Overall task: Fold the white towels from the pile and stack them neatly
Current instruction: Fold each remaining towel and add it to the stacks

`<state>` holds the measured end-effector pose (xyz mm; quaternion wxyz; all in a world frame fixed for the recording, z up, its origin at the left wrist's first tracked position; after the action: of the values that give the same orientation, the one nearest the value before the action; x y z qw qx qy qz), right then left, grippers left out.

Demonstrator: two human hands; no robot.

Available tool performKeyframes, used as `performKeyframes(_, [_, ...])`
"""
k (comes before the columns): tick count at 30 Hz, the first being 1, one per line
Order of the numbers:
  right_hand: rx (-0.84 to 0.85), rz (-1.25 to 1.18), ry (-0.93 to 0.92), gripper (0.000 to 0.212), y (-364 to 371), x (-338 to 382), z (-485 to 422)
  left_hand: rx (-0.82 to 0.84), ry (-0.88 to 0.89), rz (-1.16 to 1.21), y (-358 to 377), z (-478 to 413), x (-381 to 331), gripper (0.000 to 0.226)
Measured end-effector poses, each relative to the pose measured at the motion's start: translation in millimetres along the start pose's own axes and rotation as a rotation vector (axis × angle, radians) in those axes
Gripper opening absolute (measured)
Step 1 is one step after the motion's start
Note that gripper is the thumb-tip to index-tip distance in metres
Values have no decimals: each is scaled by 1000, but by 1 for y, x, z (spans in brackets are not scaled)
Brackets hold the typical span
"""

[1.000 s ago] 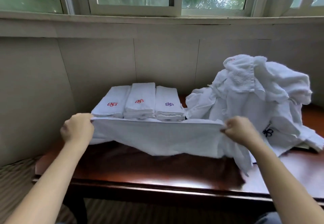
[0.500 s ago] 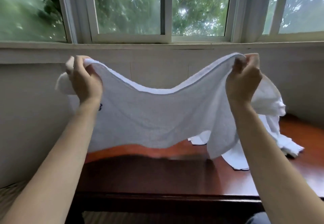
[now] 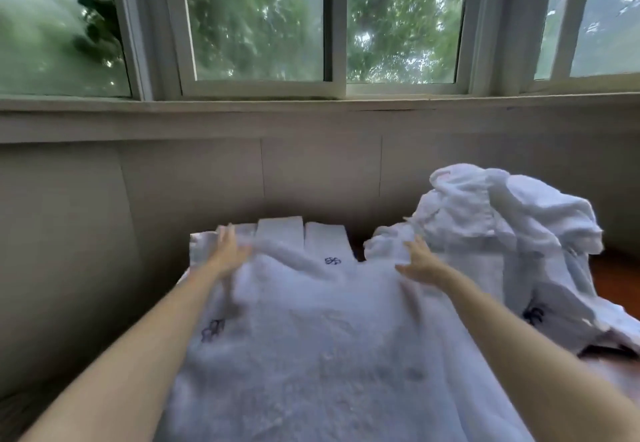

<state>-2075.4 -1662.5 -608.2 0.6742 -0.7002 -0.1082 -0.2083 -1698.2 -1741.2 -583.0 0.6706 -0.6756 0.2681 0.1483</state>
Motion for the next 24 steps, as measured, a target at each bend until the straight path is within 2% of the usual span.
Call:
performKeyframes(3, [189,101,93,64,95,-47,3,203,-11,-82,76,10,37,71])
performKeyframes(5, [169,255,112,57,124,-66,9,291,-72,-85,109,22,66,70])
performKeyframes(7, [87,352,77,48,127,-70,9,319,-147,-214,132,37,94,66])
performKeyframes(10, [123,410,9,47,131,-70,-4,290,-203,-331,143,55,120,58])
performKeyframes(12, [163,439,2,47,132,-70,-8,250,-170,-128,134,56,121,51])
performKeyframes(14, [155,462,42,44,130,-67,-6,134,-195,119,108,54,129,43])
performKeyframes(17, [41,609,114,31,124,-45,6,-24,-371,76,65,64,163,44])
performKeyframes(19, [53,579,74,31,140,-19,11,-19,-509,22,53,78,182,44])
performKeyframes(20, [94,499,39,34,153,-6,12,16,-539,49,53,83,185,35])
performKeyframes(22, [188,349,11,41,178,17,15,102,-512,103,59,84,180,21])
performKeyframes(24, [225,293,-16,45,193,36,16,132,-466,60,60,80,173,12])
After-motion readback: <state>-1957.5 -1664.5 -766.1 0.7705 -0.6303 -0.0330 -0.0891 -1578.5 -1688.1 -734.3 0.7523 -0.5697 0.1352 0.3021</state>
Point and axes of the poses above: each hand's wrist, its own z-axis away from the middle knuckle, its own y-axis out of the palm, x = y × z, the point moved 9 cm from there along -z, towards the middle knuckle, and after that the axes turned 8 degrees about x, right-handed, at the moved point
